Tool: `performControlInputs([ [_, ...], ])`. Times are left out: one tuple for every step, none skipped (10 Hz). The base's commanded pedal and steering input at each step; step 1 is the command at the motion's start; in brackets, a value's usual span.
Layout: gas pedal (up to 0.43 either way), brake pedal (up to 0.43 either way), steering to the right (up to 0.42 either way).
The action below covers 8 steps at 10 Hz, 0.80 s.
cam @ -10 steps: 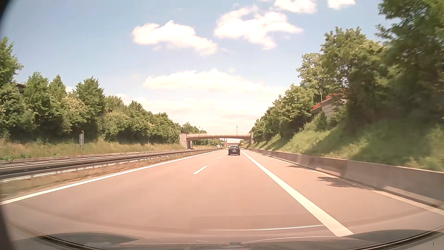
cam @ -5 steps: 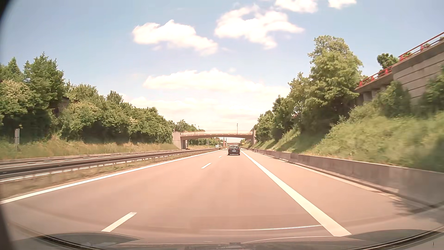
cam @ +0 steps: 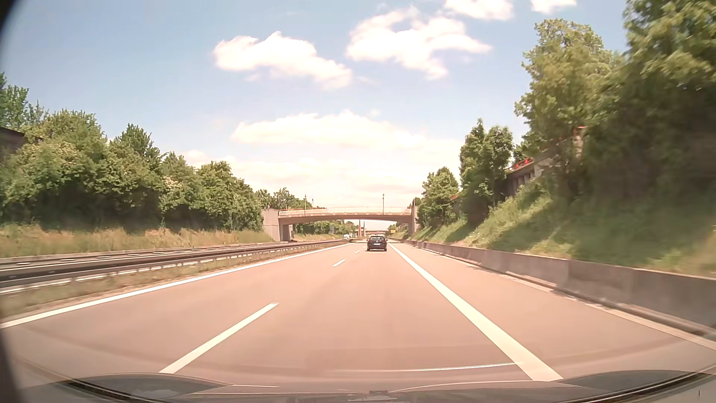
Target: Follow the waypoints while adhering to traffic rules and regulations
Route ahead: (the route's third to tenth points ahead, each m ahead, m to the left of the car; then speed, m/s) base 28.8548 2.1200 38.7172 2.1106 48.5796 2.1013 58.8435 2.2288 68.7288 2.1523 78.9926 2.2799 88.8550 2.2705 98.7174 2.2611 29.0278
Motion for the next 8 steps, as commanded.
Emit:
performControlInputs([
  [0.287,0.012,-0.001],
  [0.287,0.012,-0.001],
  [0.287,0.012,-0.001],
  [0.287,0.012,-0.001],
  [0.287,0.012,-0.001],
  [0.287,0.012,-0.001],
  [0.268,0.012,-0.002],
  [0.189,0.012,-0.002],
])
